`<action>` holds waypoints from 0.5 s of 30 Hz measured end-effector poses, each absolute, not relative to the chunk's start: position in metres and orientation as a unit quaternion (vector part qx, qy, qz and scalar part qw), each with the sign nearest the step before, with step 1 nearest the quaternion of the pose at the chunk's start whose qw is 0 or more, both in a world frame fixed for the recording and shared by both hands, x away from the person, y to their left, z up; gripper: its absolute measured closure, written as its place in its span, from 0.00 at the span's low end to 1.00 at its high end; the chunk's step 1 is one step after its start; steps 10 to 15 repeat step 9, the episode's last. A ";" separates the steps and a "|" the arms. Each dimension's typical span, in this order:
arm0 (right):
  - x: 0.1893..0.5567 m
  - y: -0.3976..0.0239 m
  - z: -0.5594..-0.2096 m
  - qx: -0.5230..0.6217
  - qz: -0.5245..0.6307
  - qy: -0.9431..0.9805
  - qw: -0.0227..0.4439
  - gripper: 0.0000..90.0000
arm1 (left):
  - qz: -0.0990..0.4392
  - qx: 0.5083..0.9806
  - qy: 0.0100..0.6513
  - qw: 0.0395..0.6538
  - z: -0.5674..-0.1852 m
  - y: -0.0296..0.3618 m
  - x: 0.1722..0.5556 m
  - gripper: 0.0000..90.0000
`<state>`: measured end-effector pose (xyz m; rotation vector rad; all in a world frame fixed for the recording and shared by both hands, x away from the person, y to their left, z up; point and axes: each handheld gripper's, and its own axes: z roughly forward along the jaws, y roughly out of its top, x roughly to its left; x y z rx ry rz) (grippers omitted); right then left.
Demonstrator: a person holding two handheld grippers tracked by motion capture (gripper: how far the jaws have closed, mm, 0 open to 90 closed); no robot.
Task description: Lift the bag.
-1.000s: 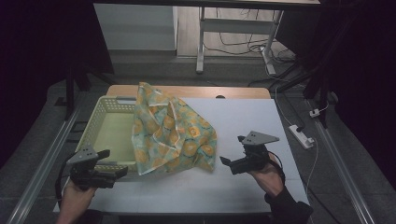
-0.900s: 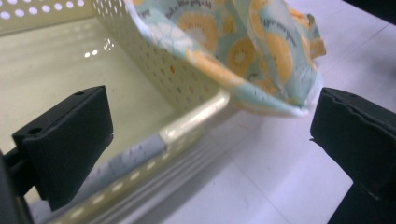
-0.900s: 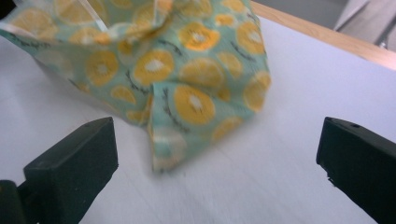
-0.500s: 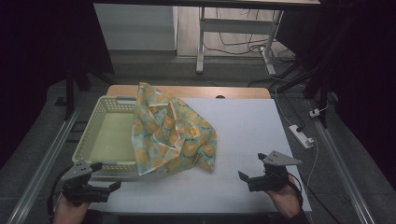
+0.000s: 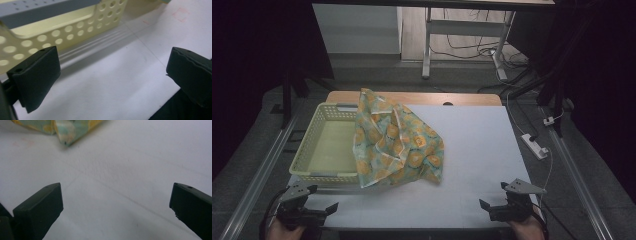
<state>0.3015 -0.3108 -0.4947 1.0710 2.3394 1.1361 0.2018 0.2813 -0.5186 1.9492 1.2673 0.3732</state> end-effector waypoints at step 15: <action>0.299 -0.318 -0.497 0.390 0.394 0.818 0.153 0.00 | 0.125 0.774 0.505 0.361 -0.521 0.280 0.203 0.00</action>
